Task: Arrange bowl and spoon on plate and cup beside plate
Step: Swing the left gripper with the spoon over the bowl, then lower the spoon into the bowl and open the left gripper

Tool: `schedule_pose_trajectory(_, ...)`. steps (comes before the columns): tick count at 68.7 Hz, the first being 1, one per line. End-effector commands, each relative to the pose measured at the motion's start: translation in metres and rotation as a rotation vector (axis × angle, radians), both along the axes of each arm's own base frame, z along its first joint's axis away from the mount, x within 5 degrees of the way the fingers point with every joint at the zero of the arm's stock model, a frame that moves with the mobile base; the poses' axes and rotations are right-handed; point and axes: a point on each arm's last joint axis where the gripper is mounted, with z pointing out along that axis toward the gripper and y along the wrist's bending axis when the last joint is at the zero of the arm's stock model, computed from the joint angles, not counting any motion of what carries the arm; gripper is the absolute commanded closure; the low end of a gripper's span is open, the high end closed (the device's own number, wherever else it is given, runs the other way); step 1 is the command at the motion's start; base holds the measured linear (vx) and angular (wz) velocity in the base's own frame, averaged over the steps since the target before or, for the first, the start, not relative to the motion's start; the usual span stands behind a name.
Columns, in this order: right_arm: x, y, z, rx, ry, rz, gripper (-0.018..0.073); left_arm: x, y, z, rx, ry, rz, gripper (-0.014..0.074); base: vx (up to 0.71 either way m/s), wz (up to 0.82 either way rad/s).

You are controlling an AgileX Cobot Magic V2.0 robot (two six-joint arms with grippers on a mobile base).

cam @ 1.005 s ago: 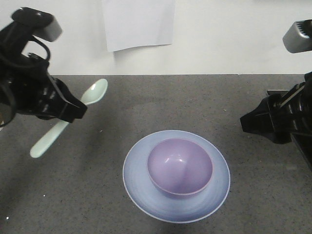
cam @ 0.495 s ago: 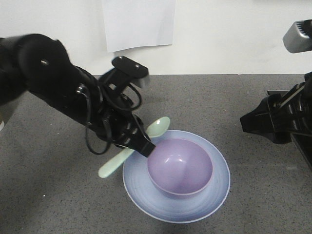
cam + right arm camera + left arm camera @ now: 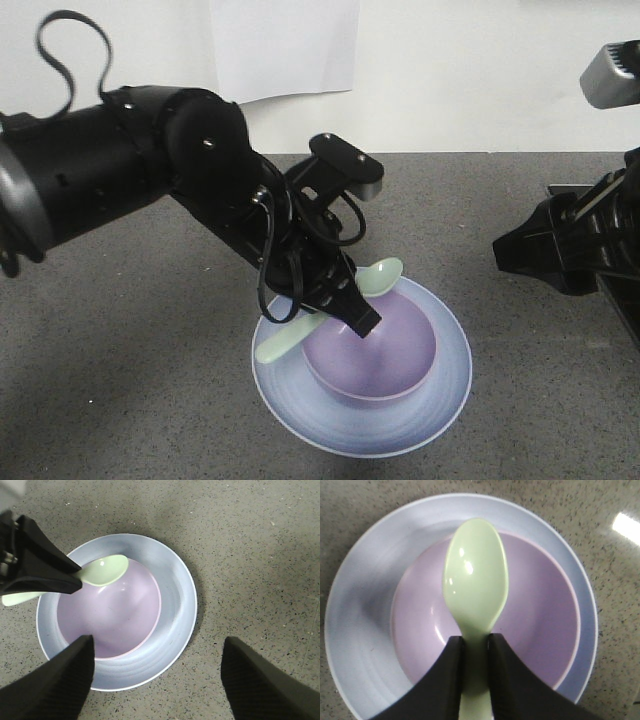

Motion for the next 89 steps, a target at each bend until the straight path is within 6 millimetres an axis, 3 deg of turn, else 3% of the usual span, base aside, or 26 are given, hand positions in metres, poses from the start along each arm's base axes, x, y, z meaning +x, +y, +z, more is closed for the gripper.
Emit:
schedule_pose_trajectory(1,-0.001,0.000,0.014,0.034,-0.079,-0.003,0.0042,-0.003,-0.001,0.019,-0.044,-0.041,0.010,0.0604,0.00,0.00)
schedule_pose_trajectory(15,-0.001,0.000,0.014,0.034,-0.079,-0.003,0.0042,0.002,-0.004,0.007,-0.008,-0.023,0.014,0.0604,0.00,0.00)
schedule_pose_trajectory(46,-0.001,-0.001,0.015,0.031,-0.082,-0.002,0.0042,0.005,-0.006,0.002,0.000,-0.015,0.014,0.0576,0.00,0.00)
schedule_pose_trajectory(89,-0.001,-0.001,0.015,0.032,-0.082,-0.003,0.0042,0.005,-0.006,0.002,0.000,-0.015,0.014,0.0272,0.00,0.00)
